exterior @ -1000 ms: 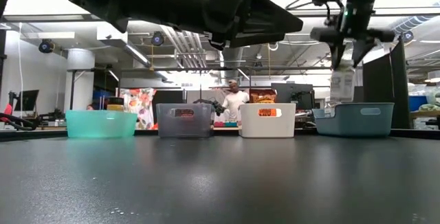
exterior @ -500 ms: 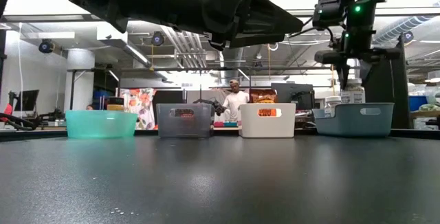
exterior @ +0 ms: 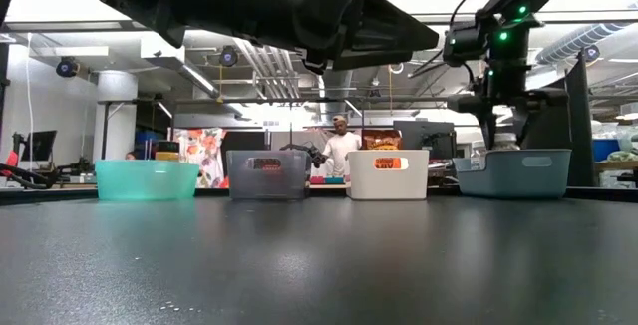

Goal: Sort spices by type
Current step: Put the white seasoning bottle into the blue bin, then put the black seasoning bottle into the green bin

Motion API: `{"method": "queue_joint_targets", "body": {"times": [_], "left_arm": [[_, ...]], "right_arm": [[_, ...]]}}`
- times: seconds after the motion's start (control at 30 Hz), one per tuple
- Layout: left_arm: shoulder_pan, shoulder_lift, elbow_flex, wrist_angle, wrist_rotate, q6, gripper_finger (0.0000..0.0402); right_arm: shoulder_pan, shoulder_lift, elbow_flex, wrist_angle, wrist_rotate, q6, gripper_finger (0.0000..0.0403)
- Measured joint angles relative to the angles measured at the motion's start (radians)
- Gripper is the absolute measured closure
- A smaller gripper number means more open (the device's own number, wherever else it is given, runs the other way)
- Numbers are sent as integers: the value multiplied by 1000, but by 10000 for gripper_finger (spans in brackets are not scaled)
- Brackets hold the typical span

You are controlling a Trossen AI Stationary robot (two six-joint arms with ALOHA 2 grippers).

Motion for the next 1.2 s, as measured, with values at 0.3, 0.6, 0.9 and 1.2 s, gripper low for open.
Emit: {"method": "queue_joint_targets", "body": {"times": [0.3, 0.6, 0.9, 1.2], "left_arm": [[0, 0, 0, -14, 0, -7, 119], [0, 0, 0, -16, 0, -15, 119], [0, 0, 0, -15, 0, -28, 119], [0, 0, 0, -15, 0, -34, 119]], "right_arm": [[-17, 59, 5, 19, 13, -2, 206], [-17, 44, -1, 19, 1, -16, 138], [-16, 42, -1, 28, 7, -32, 58], [-19, -42, 46, 2, 58, -71, 67]]}}
